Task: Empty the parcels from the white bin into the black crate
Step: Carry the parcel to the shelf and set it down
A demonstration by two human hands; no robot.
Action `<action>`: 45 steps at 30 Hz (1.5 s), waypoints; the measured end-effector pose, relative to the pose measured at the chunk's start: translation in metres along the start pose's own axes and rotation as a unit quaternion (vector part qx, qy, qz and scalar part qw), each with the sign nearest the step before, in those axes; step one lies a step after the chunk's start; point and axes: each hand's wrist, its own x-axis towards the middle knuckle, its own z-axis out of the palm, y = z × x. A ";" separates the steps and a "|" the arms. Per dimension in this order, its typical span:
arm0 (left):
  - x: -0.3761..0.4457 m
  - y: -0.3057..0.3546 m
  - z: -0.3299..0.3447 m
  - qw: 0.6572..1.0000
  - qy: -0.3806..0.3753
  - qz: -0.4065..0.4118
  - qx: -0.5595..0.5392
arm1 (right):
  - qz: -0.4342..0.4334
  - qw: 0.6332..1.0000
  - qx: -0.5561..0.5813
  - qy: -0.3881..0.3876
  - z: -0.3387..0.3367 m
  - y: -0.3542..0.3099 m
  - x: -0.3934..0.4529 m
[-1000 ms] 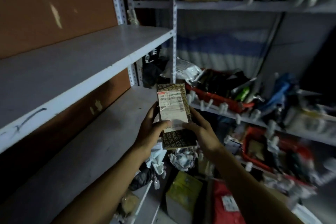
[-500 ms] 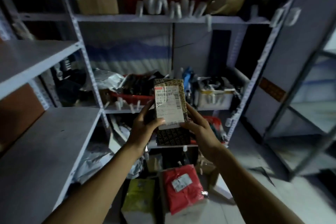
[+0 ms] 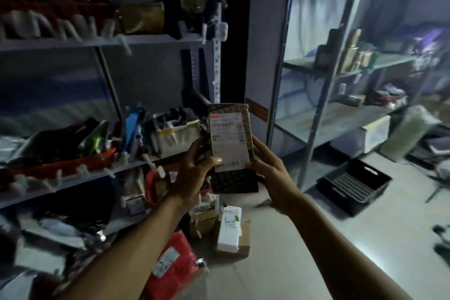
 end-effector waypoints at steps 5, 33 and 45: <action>0.013 -0.010 0.097 0.998 -0.056 0.001 -0.008 | -0.019 0.999 -0.009 0.045 -0.089 -0.015 -0.032; 0.035 -0.090 0.531 0.932 -0.351 -0.067 -0.059 | -0.053 0.927 -0.041 0.368 -0.442 -0.055 -0.210; 0.111 -0.135 0.686 0.897 -0.419 -0.084 -0.111 | -0.030 0.889 -0.074 0.451 -0.589 -0.066 -0.182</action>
